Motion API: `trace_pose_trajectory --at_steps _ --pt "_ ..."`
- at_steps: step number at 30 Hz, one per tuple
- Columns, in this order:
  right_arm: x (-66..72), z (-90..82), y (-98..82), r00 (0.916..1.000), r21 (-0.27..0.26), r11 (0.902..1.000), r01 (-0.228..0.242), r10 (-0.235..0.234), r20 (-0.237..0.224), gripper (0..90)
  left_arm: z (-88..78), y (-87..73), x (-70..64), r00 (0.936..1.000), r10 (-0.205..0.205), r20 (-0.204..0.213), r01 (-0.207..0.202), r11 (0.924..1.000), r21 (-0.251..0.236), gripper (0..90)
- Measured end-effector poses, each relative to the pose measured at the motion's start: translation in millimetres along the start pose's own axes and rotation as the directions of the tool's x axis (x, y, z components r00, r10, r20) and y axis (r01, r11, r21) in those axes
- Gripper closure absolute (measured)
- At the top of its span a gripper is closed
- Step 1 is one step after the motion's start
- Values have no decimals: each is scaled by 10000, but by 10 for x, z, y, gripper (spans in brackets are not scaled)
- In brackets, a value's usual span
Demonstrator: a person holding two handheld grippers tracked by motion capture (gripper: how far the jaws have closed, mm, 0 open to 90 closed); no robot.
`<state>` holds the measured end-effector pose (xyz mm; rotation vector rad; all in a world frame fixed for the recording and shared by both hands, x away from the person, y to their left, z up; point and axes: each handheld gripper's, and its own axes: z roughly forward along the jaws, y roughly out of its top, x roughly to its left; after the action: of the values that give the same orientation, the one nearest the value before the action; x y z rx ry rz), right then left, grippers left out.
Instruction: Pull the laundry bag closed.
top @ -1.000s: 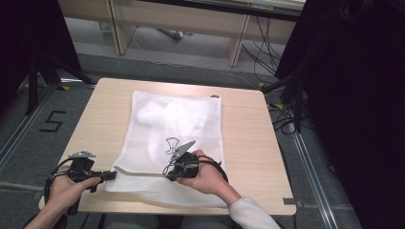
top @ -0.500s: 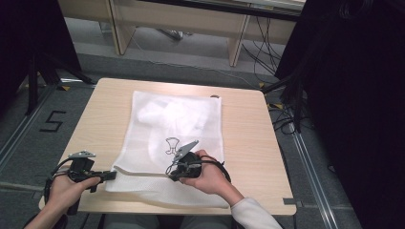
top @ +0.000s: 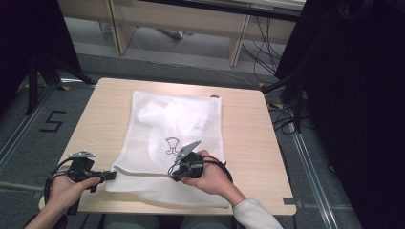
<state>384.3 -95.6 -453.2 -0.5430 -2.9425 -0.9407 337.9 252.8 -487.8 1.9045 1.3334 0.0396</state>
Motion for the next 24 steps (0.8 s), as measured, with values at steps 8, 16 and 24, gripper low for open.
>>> trace_pose_trajectory --at_steps 8,16,24 --pt "-10 -24 -25 10000 -19 10000 -33 33 9 827 0 1 1 10000 15 -18 -15 10000 -7 861" --pt "-17 -46 -44 10000 -12 10000 -49 49 45 827 8 -1 -7 9999 -124 6 124 9999 -121 861" --pt "-22 -61 -70 9999 -47 9999 -128 128 29 826 12 -1 -7 9999 -135 -46 134 9998 -134 860"
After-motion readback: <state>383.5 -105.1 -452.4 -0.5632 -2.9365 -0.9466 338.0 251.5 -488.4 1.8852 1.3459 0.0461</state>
